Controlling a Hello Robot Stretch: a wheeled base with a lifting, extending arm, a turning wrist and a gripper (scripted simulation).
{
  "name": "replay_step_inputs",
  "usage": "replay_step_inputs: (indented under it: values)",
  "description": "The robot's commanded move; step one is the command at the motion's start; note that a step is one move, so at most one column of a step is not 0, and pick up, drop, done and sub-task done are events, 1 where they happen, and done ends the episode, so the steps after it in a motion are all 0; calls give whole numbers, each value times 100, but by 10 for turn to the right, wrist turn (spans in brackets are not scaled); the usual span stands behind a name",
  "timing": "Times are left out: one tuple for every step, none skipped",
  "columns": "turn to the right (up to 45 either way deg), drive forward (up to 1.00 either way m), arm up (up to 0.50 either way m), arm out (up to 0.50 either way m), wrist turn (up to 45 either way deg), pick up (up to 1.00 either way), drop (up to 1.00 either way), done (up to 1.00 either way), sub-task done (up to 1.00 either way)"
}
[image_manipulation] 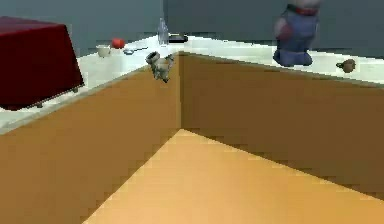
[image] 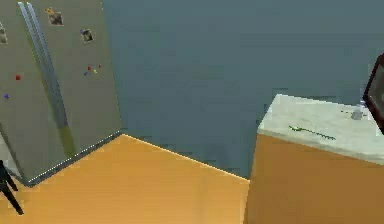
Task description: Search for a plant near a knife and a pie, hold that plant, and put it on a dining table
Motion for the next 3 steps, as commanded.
replay_step_inputs:
  values:
    - [450, 0, 0, 0, 0, 0, 0, 0, 0]
    - [450, 0, 0, 0, 0, 0, 0, 0, 0]
    - [270, 0, 0, 0, 0, 0, 0, 0, 0]
